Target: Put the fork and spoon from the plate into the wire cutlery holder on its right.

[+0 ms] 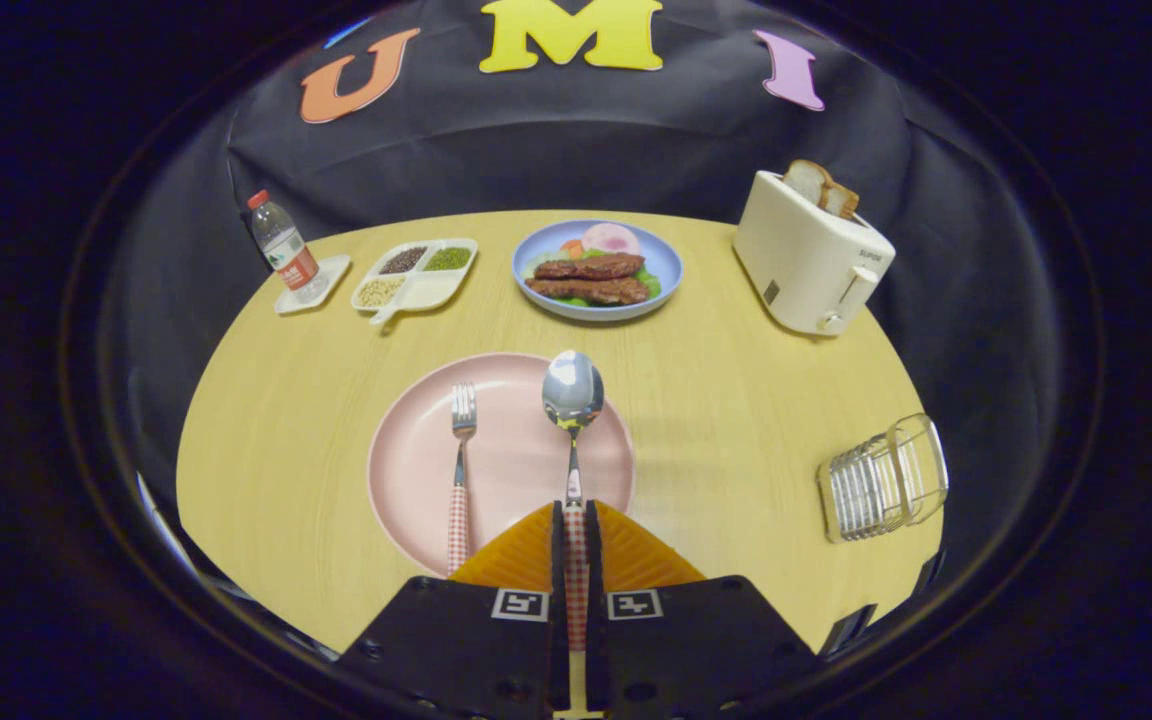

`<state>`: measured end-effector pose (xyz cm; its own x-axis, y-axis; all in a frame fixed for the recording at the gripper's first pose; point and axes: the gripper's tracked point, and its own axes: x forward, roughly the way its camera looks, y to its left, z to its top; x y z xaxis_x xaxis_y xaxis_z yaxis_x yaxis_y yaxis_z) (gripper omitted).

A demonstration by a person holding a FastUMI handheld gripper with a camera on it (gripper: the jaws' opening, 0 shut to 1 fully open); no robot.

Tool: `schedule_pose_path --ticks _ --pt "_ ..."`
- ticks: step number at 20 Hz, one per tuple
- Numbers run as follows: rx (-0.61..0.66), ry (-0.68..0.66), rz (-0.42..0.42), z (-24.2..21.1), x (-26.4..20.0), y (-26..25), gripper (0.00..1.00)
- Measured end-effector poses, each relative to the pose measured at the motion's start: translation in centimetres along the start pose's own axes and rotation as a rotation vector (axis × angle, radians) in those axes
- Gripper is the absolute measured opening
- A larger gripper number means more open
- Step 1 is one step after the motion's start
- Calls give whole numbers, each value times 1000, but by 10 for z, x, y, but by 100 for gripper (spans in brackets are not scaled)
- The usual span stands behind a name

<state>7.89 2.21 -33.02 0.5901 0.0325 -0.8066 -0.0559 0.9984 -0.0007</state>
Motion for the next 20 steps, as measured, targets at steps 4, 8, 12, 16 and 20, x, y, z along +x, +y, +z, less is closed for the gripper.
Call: schedule_pose_path --ticks 4,8,12,16,20 --pt "-25 -28 -20 9 -27 -52 6" --pt "-28 -27 -57 11 -48 -114 6" --pt "-20 -15 -74 11 -65 -173 7" --pt "6 35 -66 4 -73 -223 6" --pt "-10 127 -60 -9 -73 -260 6"
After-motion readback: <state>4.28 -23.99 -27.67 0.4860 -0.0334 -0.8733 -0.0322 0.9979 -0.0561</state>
